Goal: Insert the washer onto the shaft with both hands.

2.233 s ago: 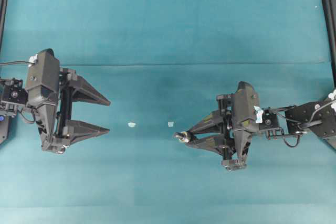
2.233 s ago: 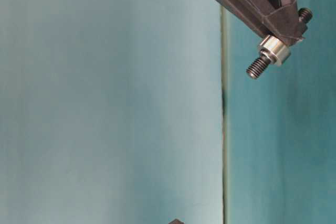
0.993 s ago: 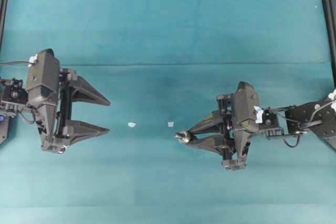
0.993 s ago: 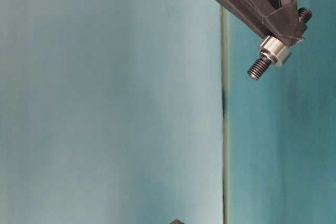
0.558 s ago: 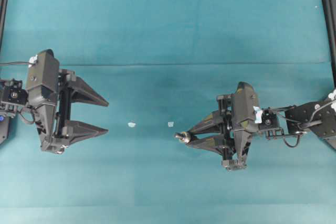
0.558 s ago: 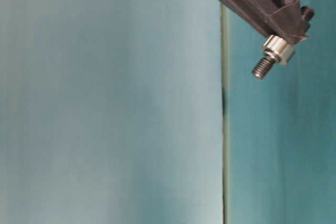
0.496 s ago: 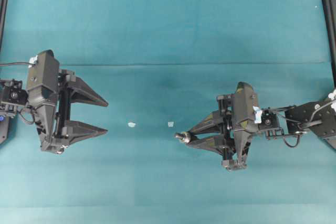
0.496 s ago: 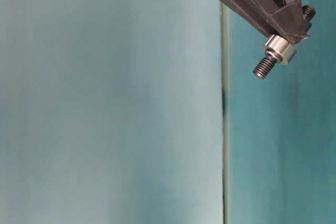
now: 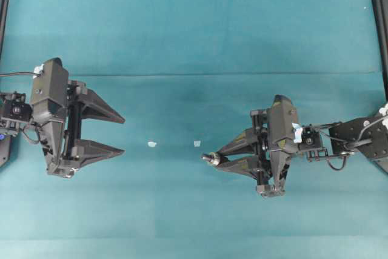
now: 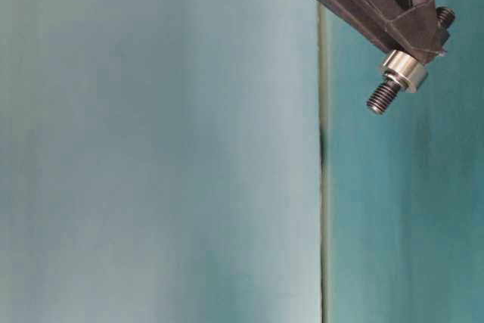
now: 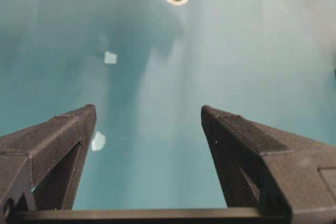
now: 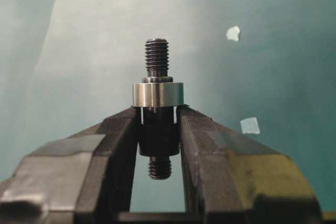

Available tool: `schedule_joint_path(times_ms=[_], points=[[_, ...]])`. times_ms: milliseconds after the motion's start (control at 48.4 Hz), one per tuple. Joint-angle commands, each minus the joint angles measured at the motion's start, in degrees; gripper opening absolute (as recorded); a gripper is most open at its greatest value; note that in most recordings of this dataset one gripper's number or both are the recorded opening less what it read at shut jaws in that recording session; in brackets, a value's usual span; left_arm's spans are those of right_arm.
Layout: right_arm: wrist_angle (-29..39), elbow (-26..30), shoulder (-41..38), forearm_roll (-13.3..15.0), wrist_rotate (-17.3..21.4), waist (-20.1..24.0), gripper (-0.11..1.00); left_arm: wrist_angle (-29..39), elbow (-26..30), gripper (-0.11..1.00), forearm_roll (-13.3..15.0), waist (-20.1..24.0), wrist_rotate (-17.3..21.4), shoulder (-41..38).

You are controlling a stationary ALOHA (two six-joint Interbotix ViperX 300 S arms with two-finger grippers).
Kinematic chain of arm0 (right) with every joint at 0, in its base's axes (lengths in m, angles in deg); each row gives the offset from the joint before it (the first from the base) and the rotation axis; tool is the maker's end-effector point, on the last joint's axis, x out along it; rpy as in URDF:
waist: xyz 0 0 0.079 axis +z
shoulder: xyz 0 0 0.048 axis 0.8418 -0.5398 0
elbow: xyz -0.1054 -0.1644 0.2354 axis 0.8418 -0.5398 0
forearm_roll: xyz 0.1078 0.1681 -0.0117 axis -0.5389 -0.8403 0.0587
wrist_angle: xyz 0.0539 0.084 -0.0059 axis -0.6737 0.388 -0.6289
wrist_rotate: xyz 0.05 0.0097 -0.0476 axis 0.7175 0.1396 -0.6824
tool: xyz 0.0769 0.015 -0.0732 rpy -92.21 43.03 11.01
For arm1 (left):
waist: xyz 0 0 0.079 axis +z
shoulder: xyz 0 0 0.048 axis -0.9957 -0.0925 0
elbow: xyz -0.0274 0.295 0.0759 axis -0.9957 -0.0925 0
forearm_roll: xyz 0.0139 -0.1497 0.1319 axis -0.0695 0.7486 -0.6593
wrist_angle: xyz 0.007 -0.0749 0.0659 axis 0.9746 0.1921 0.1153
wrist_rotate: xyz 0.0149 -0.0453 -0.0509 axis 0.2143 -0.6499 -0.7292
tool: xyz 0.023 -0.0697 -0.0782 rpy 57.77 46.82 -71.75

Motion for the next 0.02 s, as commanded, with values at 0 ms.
schedule_joint_path(times_ms=[0], points=[[-0.4, 0.9, 0.4, 0.0, 0.4, 0.1, -0.01, -0.4, 0.6, 0.88, -0.1, -0.1, 0.1, 0.2]])
